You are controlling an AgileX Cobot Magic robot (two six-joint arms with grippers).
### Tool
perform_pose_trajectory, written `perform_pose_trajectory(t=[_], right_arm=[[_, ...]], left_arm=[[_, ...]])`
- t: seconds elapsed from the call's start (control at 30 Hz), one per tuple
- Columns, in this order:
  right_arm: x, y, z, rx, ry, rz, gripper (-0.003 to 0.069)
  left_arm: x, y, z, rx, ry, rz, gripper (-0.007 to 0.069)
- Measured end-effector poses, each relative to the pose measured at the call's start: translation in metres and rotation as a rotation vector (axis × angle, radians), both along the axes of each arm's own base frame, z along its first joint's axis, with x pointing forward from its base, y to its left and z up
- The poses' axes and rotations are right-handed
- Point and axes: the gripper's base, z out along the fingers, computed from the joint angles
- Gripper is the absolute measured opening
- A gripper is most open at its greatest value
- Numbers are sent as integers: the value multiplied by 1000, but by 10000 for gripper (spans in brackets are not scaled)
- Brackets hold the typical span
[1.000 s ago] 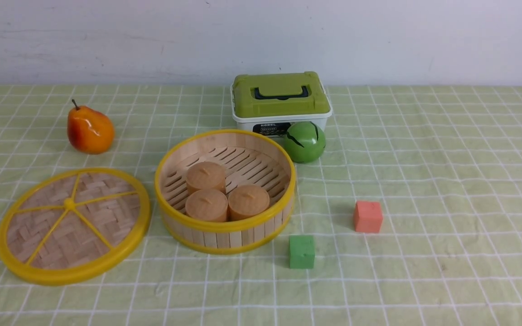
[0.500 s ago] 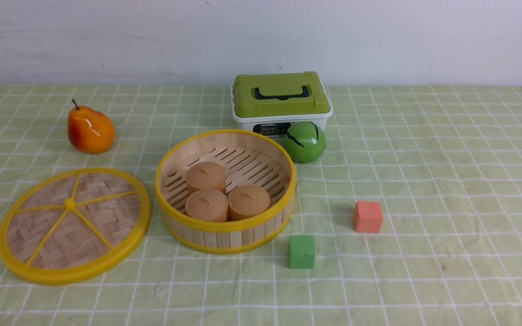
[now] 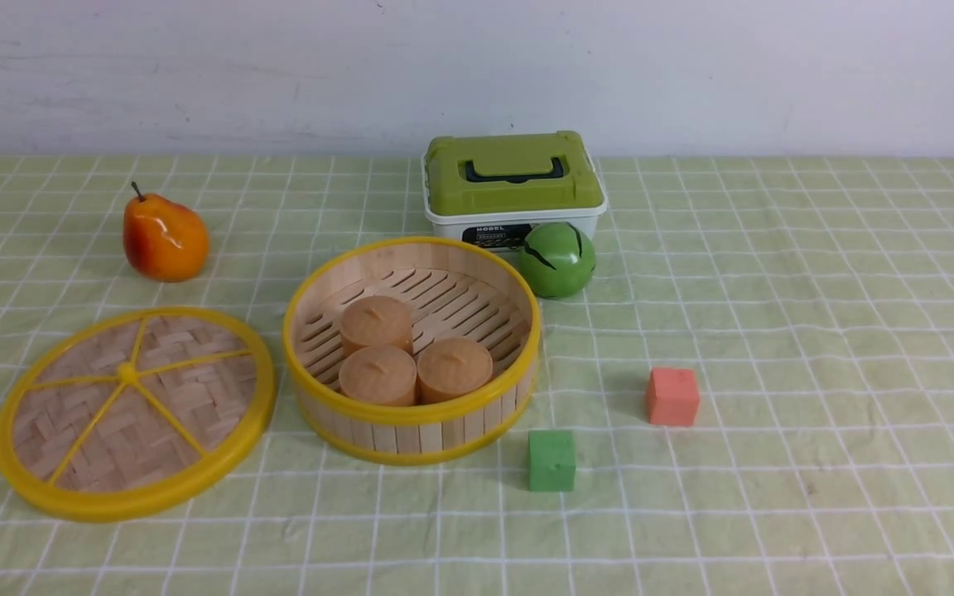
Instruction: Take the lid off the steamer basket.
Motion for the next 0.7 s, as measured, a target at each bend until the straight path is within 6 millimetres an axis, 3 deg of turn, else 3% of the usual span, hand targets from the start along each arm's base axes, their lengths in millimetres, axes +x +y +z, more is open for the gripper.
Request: perform_pose_trajectory(t=[0.7], right_arm=[[0, 0, 0, 0, 0, 0, 241]], left_arm=[[0, 0, 0, 0, 2, 0, -1]])
